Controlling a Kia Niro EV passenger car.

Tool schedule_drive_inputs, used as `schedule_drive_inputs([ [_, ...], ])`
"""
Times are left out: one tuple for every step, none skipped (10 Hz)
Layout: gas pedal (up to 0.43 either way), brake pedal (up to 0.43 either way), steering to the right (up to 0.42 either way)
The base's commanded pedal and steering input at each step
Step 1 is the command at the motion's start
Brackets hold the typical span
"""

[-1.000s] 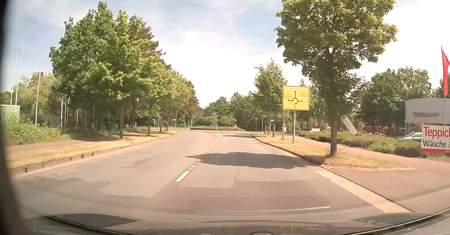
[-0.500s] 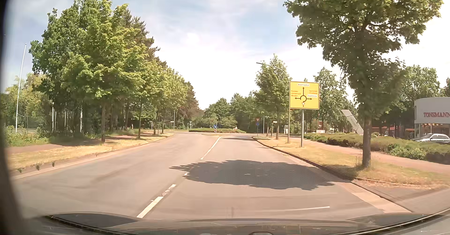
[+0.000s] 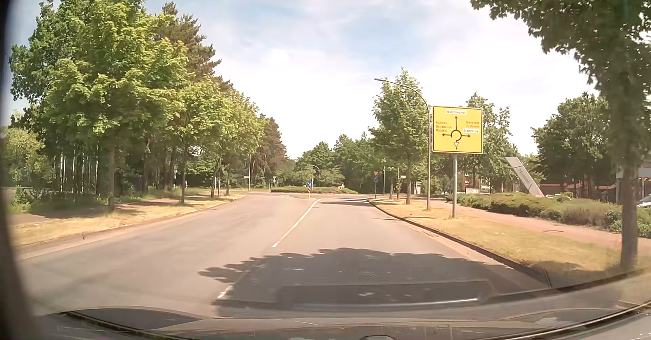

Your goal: Follow the waypoints while adhering to traffic rules and regulations

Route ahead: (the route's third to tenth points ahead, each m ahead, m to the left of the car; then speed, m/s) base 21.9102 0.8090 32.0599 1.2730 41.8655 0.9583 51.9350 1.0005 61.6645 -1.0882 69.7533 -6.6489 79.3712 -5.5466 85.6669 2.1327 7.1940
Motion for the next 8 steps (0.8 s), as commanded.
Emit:
schedule_drive_inputs([
  [0.240, 0.000, -0.004],
  [0.240, 0.000, -0.004],
  [0.240, 0.000, -0.005],
  [0.240, 0.000, -0.005],
  [0.240, 0.000, -0.005],
  [0.240, 0.000, -0.005],
  [0.240, 0.000, -0.005],
  [0.240, 0.000, -0.005],
])
